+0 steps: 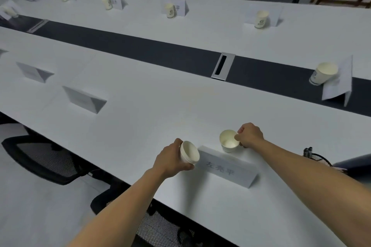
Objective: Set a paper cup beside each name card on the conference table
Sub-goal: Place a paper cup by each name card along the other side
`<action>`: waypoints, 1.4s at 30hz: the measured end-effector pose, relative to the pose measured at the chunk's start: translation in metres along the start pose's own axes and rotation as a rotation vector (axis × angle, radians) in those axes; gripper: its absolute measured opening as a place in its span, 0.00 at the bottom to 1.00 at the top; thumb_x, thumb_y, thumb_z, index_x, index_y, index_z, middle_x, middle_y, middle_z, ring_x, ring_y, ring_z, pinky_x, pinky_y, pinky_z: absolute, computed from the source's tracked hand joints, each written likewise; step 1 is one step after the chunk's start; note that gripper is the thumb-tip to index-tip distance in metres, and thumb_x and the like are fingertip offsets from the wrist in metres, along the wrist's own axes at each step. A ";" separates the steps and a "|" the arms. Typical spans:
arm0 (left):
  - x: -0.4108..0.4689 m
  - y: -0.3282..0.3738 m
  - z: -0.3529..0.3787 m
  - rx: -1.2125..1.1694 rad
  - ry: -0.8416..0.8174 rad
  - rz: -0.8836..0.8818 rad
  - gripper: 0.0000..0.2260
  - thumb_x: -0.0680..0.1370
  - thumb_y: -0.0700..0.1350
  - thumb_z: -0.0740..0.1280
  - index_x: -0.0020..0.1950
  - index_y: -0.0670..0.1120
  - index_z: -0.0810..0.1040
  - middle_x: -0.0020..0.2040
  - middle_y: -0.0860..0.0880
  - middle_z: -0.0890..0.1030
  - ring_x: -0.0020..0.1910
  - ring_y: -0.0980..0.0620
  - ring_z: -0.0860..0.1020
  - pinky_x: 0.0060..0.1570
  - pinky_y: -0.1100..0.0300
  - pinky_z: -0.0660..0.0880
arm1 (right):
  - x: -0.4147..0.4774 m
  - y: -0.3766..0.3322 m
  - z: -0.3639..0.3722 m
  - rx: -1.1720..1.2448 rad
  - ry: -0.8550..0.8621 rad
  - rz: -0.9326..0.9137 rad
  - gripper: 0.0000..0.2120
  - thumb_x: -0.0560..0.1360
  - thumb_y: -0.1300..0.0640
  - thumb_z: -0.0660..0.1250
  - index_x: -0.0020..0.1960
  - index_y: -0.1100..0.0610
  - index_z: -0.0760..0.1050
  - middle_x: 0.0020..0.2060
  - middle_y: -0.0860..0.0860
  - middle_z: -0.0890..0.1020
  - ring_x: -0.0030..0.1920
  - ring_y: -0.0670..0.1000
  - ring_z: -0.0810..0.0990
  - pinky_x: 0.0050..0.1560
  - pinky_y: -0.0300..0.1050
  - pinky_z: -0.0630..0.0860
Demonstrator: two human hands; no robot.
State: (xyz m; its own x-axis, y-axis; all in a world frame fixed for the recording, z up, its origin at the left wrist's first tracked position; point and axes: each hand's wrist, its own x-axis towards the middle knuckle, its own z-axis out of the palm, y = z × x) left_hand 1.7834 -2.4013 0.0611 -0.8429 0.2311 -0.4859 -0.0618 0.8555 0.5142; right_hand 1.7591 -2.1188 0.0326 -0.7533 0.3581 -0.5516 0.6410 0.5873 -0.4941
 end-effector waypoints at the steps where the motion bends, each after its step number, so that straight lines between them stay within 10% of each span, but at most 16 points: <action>1: -0.001 -0.001 0.001 -0.005 0.003 0.003 0.30 0.63 0.55 0.78 0.59 0.52 0.69 0.49 0.54 0.80 0.48 0.48 0.78 0.45 0.51 0.77 | -0.001 0.001 0.001 -0.014 -0.009 0.003 0.06 0.68 0.65 0.68 0.45 0.62 0.78 0.43 0.60 0.85 0.43 0.60 0.85 0.46 0.52 0.81; 13: -0.061 -0.043 -0.040 -0.122 0.122 0.040 0.30 0.60 0.56 0.78 0.57 0.54 0.69 0.47 0.55 0.80 0.44 0.47 0.80 0.45 0.45 0.81 | -0.069 -0.050 0.006 -0.269 0.142 -0.162 0.13 0.74 0.57 0.68 0.58 0.57 0.76 0.53 0.55 0.80 0.47 0.55 0.78 0.45 0.46 0.76; 30: -0.296 -0.324 -0.172 -0.121 0.426 -0.054 0.29 0.62 0.52 0.80 0.58 0.51 0.71 0.53 0.52 0.79 0.53 0.48 0.77 0.52 0.47 0.77 | -0.296 -0.265 0.278 -0.288 -0.016 -0.628 0.08 0.73 0.54 0.68 0.51 0.56 0.80 0.42 0.51 0.81 0.43 0.54 0.79 0.41 0.43 0.73; 42: -0.257 -0.459 -0.278 -0.200 0.512 -0.140 0.30 0.61 0.54 0.79 0.57 0.54 0.69 0.53 0.53 0.78 0.52 0.49 0.77 0.51 0.45 0.79 | -0.283 -0.441 0.398 -0.288 -0.119 -0.776 0.05 0.72 0.55 0.68 0.46 0.54 0.80 0.34 0.45 0.79 0.43 0.53 0.81 0.42 0.44 0.75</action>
State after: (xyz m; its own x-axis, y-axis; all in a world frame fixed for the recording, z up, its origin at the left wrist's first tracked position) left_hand 1.8802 -2.9816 0.1464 -0.9680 -0.1752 -0.1798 -0.2496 0.7460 0.6174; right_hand 1.7483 -2.7680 0.1394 -0.9346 -0.2937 -0.2009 -0.1279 0.8041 -0.5805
